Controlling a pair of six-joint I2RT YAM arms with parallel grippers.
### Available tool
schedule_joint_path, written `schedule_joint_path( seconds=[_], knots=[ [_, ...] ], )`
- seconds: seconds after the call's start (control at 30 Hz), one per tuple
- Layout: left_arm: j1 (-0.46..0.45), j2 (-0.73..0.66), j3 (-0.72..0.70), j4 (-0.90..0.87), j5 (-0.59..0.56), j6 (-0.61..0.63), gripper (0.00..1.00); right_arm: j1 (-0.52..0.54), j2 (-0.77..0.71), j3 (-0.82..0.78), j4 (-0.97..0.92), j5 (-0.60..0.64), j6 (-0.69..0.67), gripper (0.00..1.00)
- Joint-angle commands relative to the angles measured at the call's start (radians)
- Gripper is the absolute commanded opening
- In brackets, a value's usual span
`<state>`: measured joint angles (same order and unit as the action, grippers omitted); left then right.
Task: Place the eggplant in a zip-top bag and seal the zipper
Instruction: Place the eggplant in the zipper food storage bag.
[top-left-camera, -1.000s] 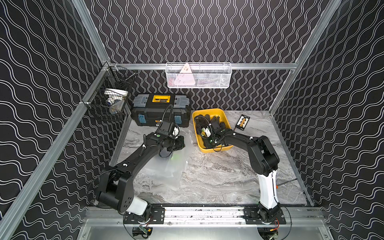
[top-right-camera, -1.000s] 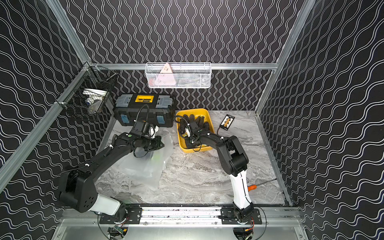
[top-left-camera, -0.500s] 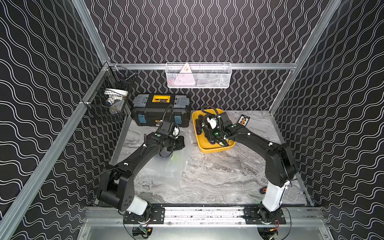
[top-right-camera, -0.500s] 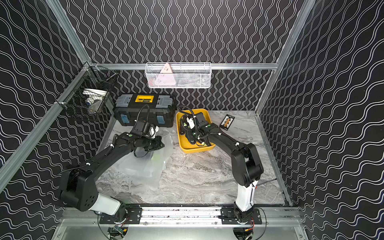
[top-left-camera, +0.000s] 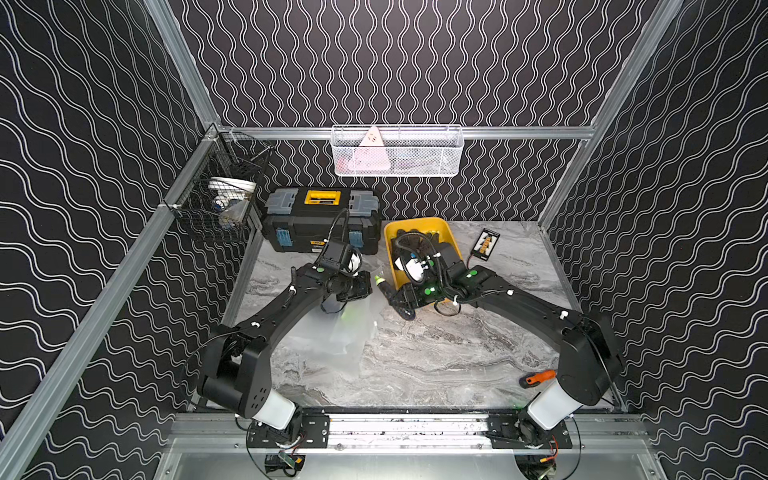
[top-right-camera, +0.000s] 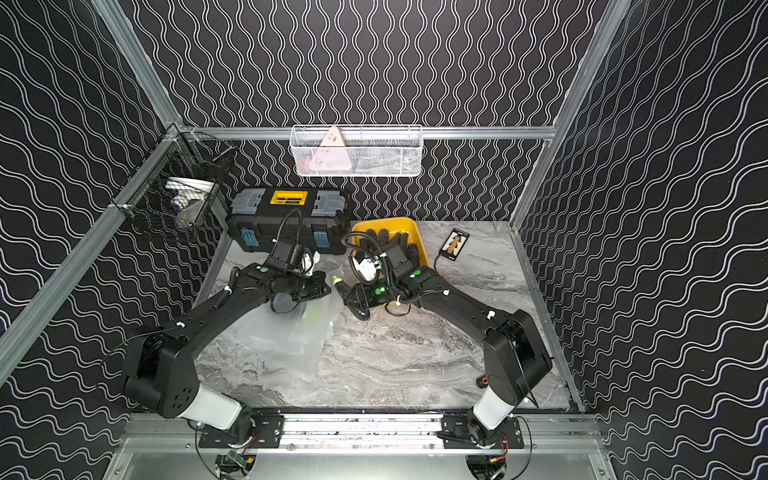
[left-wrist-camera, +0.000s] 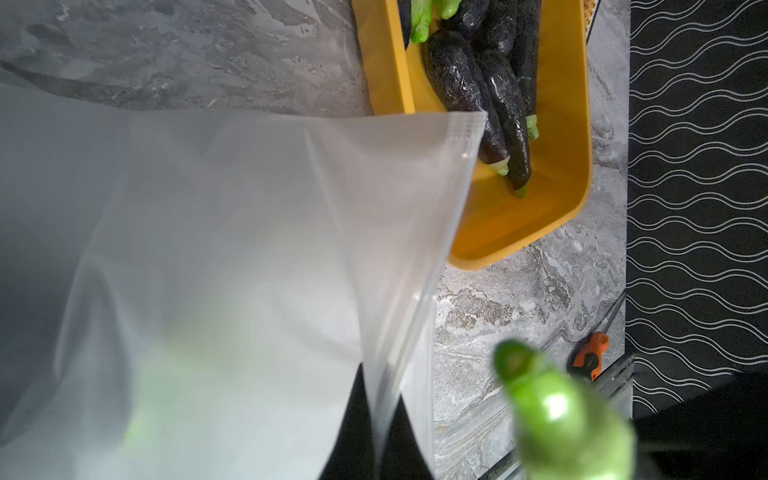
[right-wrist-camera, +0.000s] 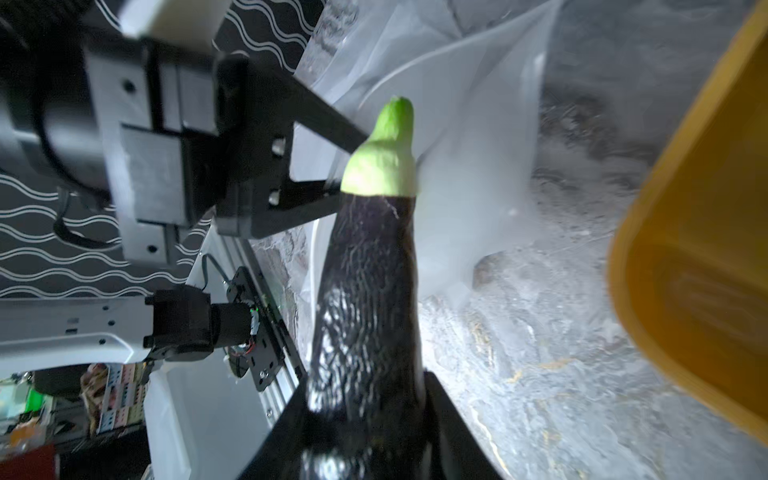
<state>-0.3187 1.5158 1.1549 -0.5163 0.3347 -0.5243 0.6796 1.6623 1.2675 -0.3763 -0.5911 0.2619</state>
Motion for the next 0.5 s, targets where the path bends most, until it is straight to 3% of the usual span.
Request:
schedule_joint_path(
  seconds=[0.0, 0.33, 0.47],
  knots=[
    [-0.017, -0.022, 0.011, -0.001, -0.027, 0.020, 0.00, 0.003, 0.030, -0.006, -0.014, -0.021, 0.031, 0.28],
    [-0.103, -0.085, 0.001, -0.041, -0.065, 0.063, 0.00, 0.007, 0.134, 0.088, -0.098, -0.032, 0.067, 0.27],
    [-0.128, -0.105, -0.029, -0.027, -0.055, 0.035, 0.00, 0.013, 0.188, 0.182, -0.175, -0.011, 0.085, 0.32]
  ],
)
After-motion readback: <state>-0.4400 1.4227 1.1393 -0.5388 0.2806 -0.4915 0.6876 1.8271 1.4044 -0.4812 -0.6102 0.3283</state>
